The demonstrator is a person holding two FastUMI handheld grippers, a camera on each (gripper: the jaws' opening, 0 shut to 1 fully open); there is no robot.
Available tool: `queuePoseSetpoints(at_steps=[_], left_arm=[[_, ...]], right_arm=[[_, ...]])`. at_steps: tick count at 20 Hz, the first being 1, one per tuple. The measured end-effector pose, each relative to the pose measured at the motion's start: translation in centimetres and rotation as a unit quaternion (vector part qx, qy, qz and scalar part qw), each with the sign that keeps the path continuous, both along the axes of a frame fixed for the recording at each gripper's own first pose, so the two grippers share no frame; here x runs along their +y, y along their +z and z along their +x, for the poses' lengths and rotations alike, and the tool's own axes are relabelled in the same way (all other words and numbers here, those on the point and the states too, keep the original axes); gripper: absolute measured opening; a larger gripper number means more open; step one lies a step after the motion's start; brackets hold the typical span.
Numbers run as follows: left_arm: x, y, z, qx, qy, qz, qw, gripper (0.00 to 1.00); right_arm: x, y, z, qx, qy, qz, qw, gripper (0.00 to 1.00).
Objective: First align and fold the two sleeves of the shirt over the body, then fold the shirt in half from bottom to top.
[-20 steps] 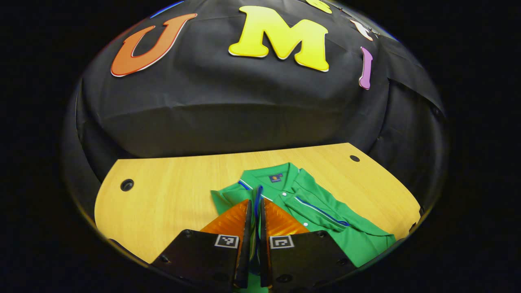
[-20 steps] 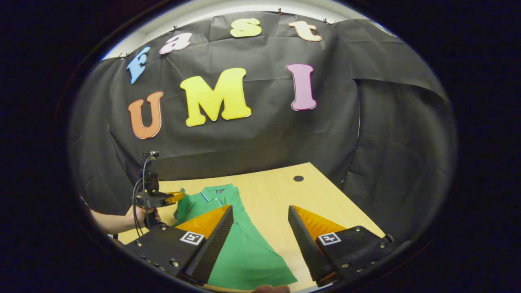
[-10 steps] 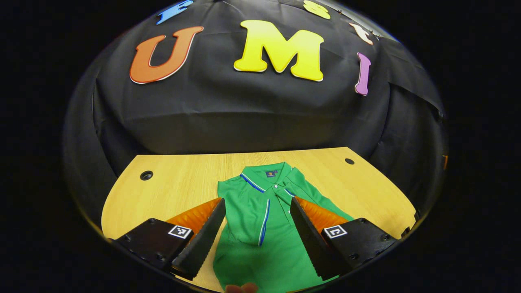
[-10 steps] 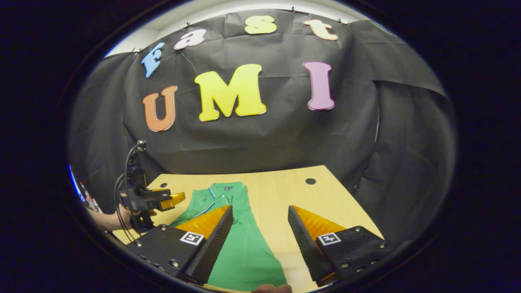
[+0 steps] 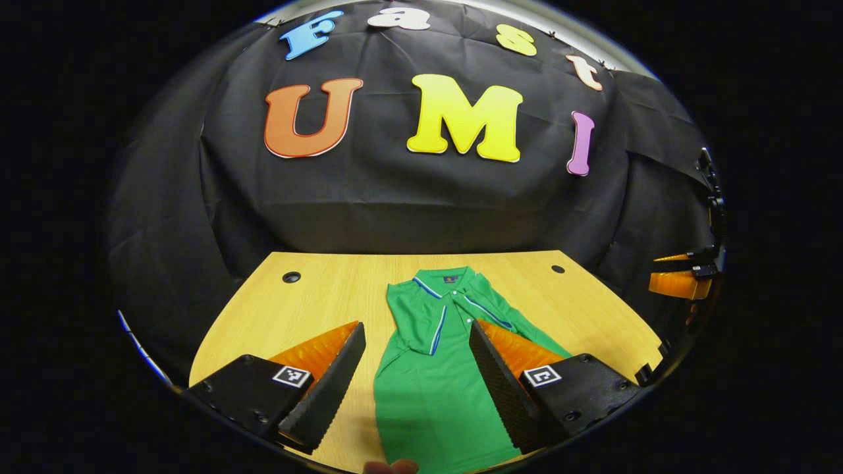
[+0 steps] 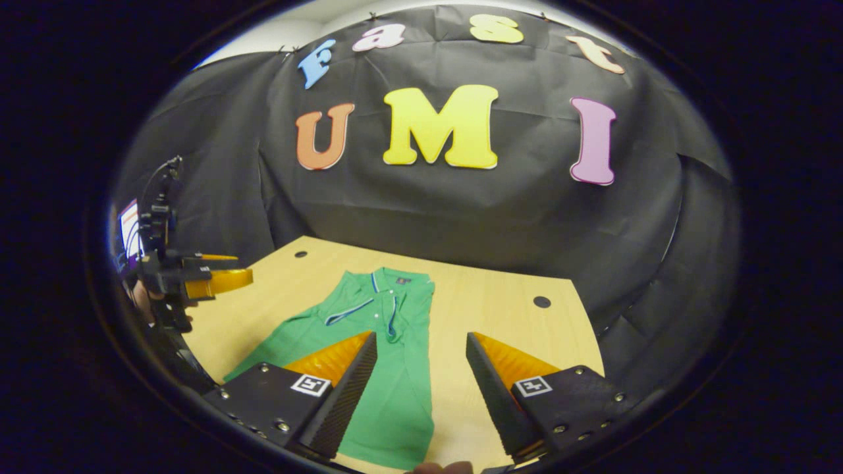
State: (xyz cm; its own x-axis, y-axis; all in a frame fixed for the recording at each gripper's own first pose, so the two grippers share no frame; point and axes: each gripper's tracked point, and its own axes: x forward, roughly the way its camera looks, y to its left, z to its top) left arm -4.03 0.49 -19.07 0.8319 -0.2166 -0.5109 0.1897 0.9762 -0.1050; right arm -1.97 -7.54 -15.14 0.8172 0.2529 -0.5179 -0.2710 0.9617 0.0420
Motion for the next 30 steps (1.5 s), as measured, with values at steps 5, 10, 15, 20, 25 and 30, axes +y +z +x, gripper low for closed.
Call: queuePoseSetpoints(at_steps=[5,10,15,20,25,30], left_arm=[[-1.9,-4.2,-6.1,0.089,-0.074,-0.015,0.993,0.99],[-0.8,-10.2,-13.7,0.190,-0.115,-0.002,0.975,1.00],[1.6,-14.8,-19.4,0.278,-0.113,0.000,0.954,1.00],[1.3,-17.1,-21.9,0.321,-0.095,-0.030,0.942,1.00],[1.2,-17.9,-21.6,0.319,-0.098,-0.006,0.943,1.00],[0.4,-18.3,-20.8,0.295,-0.107,0.026,0.949,0.98]], right_arm=[[-0.4,-5.7,-4.1,0.077,0.018,-0.021,0.997,0.86],[-1.8,-12.7,-10.9,0.176,0.042,-0.056,0.982,0.86],[-3.7,-18.8,-17.0,0.249,0.060,-0.095,0.962,0.86],[-2.9,-20.0,-15.7,0.263,0.076,-0.112,0.955,0.86],[-0.8,-21.5,-14.6,0.268,0.093,-0.103,0.953,0.86],[0.5,-21.7,-12.9,0.257,0.092,-0.098,0.957,0.86]])
